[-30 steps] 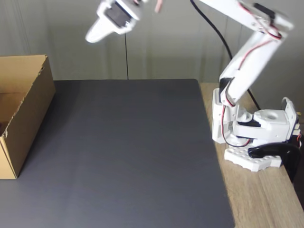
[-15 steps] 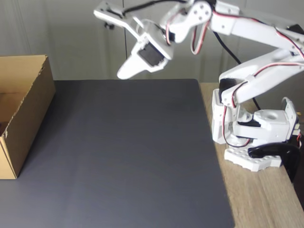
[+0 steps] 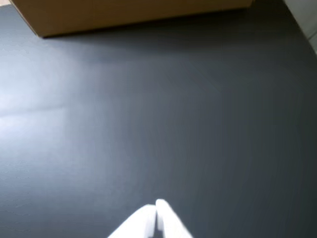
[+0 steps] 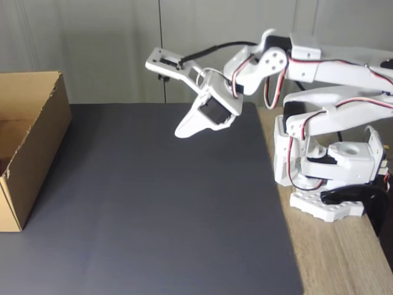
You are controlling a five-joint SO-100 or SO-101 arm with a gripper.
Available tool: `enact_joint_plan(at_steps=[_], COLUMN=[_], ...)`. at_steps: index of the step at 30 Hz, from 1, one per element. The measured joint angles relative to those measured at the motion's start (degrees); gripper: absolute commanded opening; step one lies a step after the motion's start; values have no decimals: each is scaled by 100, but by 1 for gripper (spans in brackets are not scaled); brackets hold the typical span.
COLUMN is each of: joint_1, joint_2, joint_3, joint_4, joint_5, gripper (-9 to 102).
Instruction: Grasp a ball and put it in the box.
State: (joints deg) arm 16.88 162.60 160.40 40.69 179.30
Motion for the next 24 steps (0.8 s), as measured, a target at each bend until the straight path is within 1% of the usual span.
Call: enact_joint_plan(at_steps=[4,11,18,24], joint_1=[229,352,352,378], joint_2=[422,1081,1538,1608], joint_3=[431,1090,1503,1696], joint_4=[-88,-105,-105,-132], joint_5=[-62,-211,-229,-316], gripper=[0,0,0,0])
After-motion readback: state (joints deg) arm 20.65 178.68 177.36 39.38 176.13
